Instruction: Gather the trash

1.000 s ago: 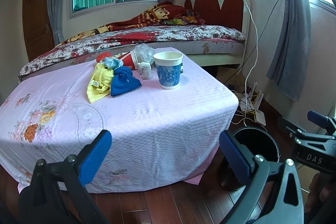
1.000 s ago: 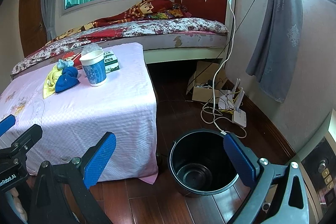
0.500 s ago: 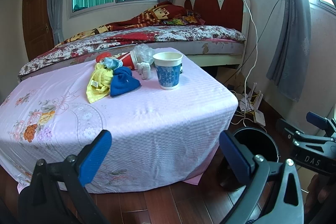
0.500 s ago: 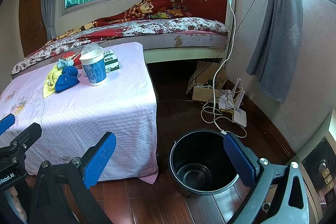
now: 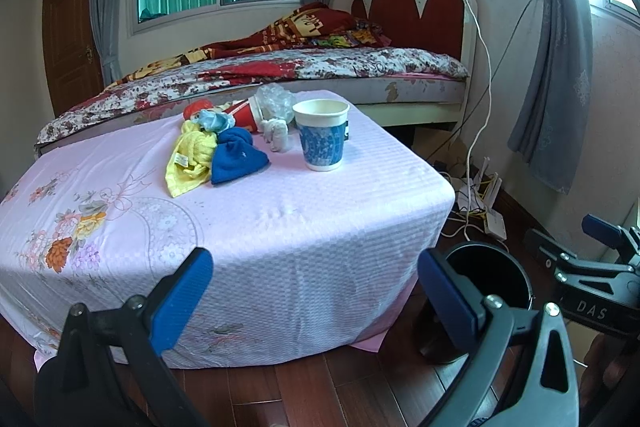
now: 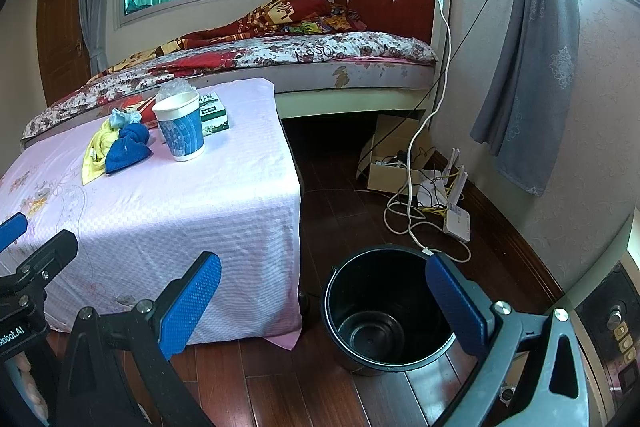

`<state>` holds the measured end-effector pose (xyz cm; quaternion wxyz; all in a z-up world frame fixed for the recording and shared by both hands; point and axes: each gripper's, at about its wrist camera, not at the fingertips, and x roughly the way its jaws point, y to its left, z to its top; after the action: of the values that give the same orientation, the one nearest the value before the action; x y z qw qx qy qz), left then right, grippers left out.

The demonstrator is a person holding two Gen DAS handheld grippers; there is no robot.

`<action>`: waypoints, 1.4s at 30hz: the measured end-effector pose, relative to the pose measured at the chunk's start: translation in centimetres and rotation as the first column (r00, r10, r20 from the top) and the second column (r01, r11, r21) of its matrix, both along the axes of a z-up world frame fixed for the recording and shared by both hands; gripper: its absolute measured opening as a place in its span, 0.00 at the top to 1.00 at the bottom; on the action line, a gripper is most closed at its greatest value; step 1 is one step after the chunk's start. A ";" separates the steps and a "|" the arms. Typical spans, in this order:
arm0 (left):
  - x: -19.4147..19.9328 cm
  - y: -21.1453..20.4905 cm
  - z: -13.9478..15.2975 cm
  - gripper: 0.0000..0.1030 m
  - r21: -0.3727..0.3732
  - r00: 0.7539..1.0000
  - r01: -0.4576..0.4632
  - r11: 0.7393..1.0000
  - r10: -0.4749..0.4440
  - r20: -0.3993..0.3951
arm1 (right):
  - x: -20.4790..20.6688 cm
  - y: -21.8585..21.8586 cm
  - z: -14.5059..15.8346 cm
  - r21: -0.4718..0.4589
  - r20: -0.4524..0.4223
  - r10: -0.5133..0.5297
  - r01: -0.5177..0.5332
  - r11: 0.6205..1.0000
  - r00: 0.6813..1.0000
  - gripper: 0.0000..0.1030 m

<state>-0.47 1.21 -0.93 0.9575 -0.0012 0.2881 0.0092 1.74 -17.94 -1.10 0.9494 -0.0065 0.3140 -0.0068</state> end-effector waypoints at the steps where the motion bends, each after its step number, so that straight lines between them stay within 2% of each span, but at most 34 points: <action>1: 0.1 0.1 0.0 0.01 -0.002 1.000 -0.001 1.000 0.001 -0.001 | 0.0 0.1 0.0 -0.001 0.000 0.000 0.000 1.000 1.000 0.00; 21: 0.3 1.0 -0.6 0.01 -0.012 1.000 -0.014 1.000 0.013 -0.015 | 0.2 0.9 -0.3 -0.016 -0.002 0.017 -0.017 1.000 1.000 0.00; 26: 0.6 1.8 -0.7 0.01 -0.003 0.999 -0.028 1.000 0.028 -0.021 | 0.6 1.1 -0.3 0.004 -0.013 0.033 -0.033 0.999 0.999 0.00; 34: 2.4 7.1 0.1 0.01 -0.045 0.995 -0.095 0.994 0.094 -0.015 | 3.1 4.1 1.0 0.067 -0.018 0.155 -0.153 0.986 0.988 0.00; 42: 5.1 12.7 0.4 0.01 -0.078 0.989 -0.147 0.986 0.146 -0.020 | 7.1 9.8 2.9 0.031 0.016 0.278 -0.278 0.960 0.961 0.00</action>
<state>4.61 13.87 -0.51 0.9514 -0.0600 0.2942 0.0680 8.85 -8.18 1.82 0.9426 -0.0351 0.3047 0.1316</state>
